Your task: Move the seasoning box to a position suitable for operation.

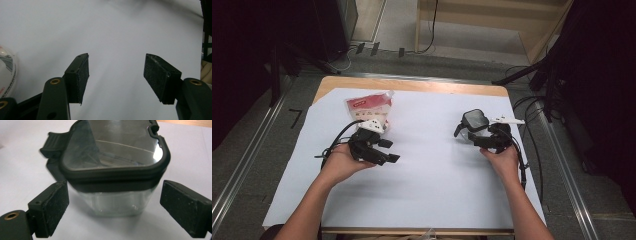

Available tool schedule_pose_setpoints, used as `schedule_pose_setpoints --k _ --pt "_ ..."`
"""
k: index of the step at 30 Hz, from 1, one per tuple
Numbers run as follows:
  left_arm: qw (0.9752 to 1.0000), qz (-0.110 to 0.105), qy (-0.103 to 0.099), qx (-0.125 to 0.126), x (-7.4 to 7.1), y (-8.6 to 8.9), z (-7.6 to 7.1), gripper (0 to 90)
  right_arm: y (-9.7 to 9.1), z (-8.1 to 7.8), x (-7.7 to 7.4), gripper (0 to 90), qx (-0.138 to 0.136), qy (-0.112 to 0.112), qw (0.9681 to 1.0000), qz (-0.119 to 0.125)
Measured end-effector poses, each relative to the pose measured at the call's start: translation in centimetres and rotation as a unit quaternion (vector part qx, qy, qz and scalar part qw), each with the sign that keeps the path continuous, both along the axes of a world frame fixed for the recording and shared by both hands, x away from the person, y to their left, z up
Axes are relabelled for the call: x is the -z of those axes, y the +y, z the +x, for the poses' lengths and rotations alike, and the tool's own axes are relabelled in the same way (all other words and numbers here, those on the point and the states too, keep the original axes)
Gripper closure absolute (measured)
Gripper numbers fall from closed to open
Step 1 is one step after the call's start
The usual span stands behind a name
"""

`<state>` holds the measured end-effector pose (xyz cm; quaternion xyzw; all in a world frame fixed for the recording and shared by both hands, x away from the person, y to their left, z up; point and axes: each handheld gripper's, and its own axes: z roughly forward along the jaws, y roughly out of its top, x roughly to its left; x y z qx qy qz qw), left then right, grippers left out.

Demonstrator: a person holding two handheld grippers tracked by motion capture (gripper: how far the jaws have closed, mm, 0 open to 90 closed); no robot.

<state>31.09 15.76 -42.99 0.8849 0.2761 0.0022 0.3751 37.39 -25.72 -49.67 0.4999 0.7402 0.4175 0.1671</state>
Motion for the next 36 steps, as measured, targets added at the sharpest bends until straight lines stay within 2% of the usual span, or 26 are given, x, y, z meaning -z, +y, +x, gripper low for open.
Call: schedule_pose_setpoints --k 3,6,11,13,18,22,26,29,34,36 --pt "1.0000 0.000 -0.001 0.000 0.0 0.0 0.0 38.1 0.4 0.7 0.3 7.5 0.003 0.002 1.0000 -0.005" --pt "1.0000 0.003 0.001 -0.004 0.0 0.0 0.0 38.1 0.8 1.2 0.6 7.1 0.004 -0.008 0.9999 -0.009" --pt "1.0000 0.004 0.004 -0.008 0.2 0.2 0.0 38.1 1.1 2.1 0.9 6.5 0.004 -0.016 0.9999 0.004" --pt "0.9999 0.003 0.005 -0.009 0.2 0.3 0.0 38.1 1.3 2.3 1.1 6.2 0.004 -0.022 0.9998 0.001" --pt "1.0000 0.004 0.004 -0.008 0.2 0.4 0.0 38.1 1.9 2.5 1.3 12.4 0.002 -0.039 0.9992 -0.009" --pt "0.9999 0.004 0.005 -0.008 0.3 0.4 -0.1 38.1 1.8 2.5 0.9 15.4 0.004 -0.046 0.9988 -0.017" --pt "1.0000 0.002 0.004 -0.009 0.3 0.2 -0.1 38.1 1.0 2.7 0.7 15.5 0.011 -0.031 0.9993 0.017" --pt "0.9999 0.004 0.004 -0.009 0.3 0.2 -0.1 38.0 0.8 2.7 0.5 15.5 0.013 -0.024 0.9994 0.021" --pt "0.9999 0.000 0.000 -0.012 0.2 0.4 0.0 38.0 1.8 2.1 -0.6 15.5 -0.001 -0.042 0.9990 0.016" --pt "0.9999 -0.002 0.000 -0.011 0.2 0.4 0.1 38.0 2.6 1.8 -0.9 15.5 -0.015 -0.047 0.9987 0.013"
